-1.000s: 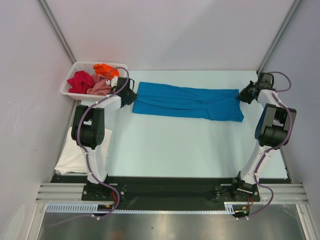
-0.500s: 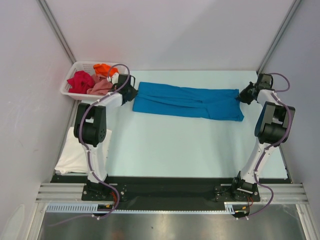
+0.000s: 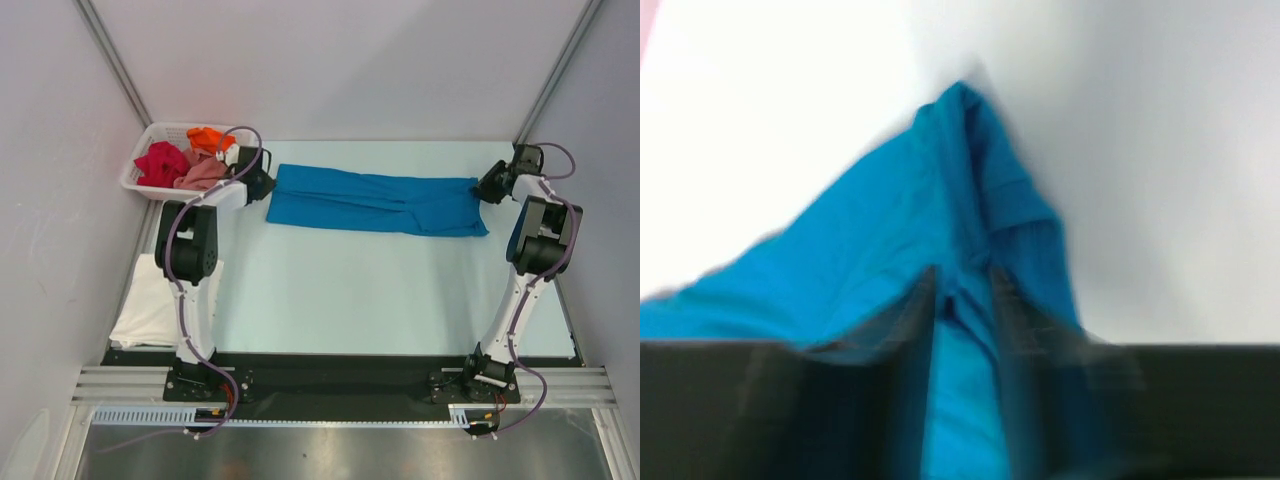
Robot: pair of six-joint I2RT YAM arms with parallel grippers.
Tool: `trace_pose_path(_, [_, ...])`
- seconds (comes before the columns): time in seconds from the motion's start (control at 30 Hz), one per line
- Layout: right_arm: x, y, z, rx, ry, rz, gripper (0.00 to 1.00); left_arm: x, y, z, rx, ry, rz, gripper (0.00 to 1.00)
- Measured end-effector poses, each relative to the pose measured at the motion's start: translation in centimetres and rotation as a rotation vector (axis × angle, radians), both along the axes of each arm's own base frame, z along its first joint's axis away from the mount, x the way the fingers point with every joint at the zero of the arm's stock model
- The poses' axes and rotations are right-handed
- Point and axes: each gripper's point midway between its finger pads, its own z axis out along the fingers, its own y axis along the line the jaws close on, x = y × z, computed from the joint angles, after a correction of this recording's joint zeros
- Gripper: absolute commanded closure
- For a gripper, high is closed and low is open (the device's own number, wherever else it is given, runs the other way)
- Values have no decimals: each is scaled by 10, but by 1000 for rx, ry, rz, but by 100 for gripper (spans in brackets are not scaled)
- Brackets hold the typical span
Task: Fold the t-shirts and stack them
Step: Fold the tshirt
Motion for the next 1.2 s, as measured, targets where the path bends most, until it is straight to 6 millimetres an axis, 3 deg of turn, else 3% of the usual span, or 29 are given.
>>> trace_pose_path(0.13, [-3,-18,-2,-52,25,-25,55,2,5,8,35,-5,-16,47])
trace_pose_path(0.23, [-13,-26,7,-116,47,-38,53,-5,6,19,50,-17,-34,44])
trace_pose_path(0.3, [-24,-21,22,-162,48,-35,52,-19,8,27,54,-17,-45,44])
trace_pose_path(0.4, [-40,19,60,-218,-1,21,53,-44,4,46,63,-46,-77,47])
trace_pose_path(0.5, [-47,91,94,-235,-102,132,60,-61,-19,61,70,-104,-157,48])
trace_pose_path(0.53, [-48,120,100,-238,-134,175,64,-66,-32,62,74,-119,-196,48])
trace_pose_path(0.57, [-48,148,102,-240,-160,219,81,-68,-44,63,74,-129,-233,49])
trace_pose_path(0.63, [-54,202,94,-245,-178,306,86,-73,-73,56,71,-140,-322,51])
trace_pose_path(0.67, [-57,220,86,-245,-174,336,89,-75,-87,50,67,-137,-363,53])
trace_pose_path(0.77, [-68,253,49,-263,-115,397,94,-76,-112,23,54,-104,-451,55])
trace_pose_path(0.93, [-66,243,-3,-306,-17,366,100,-73,-119,-27,36,-26,-489,58])
trace_pose_path(1.03, [-65,234,-20,-329,15,344,100,-62,-123,-22,20,-58,-497,58])
trace_pose_path(1.2, [-61,231,-24,-343,13,329,100,-59,-123,-24,23,-64,-491,59])
